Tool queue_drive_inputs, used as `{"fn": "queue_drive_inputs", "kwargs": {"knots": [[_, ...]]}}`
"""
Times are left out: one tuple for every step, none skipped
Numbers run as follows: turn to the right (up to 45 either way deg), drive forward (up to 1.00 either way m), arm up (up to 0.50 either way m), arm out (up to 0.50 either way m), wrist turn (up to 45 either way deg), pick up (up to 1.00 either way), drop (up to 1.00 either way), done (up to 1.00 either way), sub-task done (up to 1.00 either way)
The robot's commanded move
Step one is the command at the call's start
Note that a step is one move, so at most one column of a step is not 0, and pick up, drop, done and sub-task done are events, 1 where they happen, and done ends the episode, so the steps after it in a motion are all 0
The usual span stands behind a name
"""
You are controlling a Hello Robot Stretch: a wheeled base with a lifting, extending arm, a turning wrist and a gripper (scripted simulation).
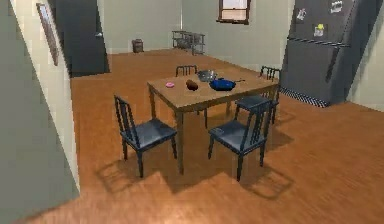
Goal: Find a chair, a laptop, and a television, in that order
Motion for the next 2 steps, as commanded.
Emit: {"fn": "queue_drive_inputs", "kwargs": {"knots": [[6.0,0.0,0.0,0.0,0.0,0.0,0.0,0.0,0.0],[0.0,0.75,0.0,0.0,0.0,0.0,0.0,0.0,0.0]]}}
